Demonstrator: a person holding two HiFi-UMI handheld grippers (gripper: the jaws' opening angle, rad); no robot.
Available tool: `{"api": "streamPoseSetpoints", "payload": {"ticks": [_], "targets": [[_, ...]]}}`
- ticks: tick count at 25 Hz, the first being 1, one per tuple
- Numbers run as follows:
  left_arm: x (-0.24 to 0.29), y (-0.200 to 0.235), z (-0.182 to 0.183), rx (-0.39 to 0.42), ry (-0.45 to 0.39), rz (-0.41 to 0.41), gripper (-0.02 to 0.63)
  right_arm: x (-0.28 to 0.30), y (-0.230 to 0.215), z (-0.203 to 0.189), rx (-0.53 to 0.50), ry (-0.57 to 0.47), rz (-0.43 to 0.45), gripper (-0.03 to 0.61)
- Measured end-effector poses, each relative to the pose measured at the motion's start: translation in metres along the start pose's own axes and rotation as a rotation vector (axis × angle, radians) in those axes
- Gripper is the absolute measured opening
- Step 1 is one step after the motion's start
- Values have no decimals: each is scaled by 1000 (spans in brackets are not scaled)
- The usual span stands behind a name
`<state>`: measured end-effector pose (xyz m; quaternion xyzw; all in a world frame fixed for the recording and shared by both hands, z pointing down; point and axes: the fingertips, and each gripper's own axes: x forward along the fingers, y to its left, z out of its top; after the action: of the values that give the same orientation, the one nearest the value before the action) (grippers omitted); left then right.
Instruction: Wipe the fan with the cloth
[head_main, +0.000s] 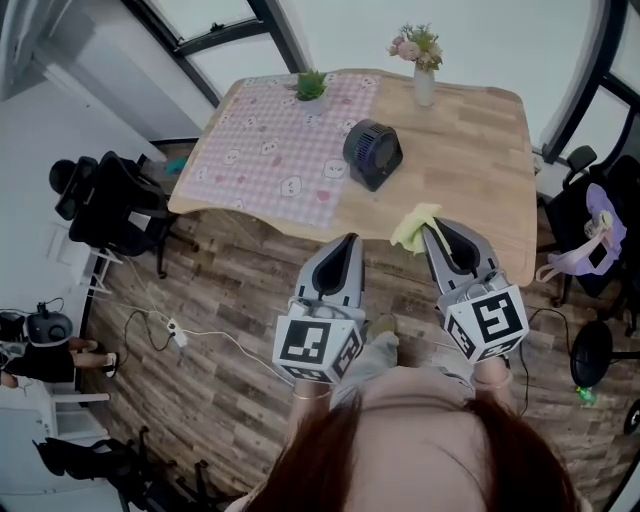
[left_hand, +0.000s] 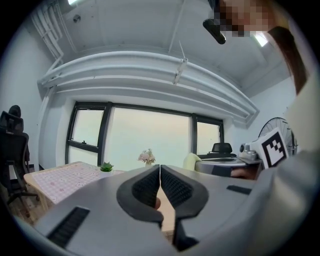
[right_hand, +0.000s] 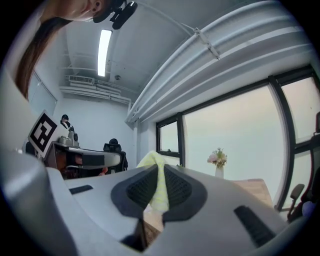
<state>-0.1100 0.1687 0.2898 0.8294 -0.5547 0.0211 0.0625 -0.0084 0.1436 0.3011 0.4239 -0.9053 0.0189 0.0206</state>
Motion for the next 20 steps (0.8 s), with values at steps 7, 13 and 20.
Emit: {"api": "streamPoseSetpoints", "payload": {"ticks": [7,13,20], "targets": [[27,62,10,-25,-12,9,12,59,-1,4,-26,23,-30,31],[48,96,14,-10,-7,-31,12,95,-2,9,-51,34,-54,31],[80,125,2,-48,16,-36,12,115,-19,-3,-81,82,-86,31]]}}
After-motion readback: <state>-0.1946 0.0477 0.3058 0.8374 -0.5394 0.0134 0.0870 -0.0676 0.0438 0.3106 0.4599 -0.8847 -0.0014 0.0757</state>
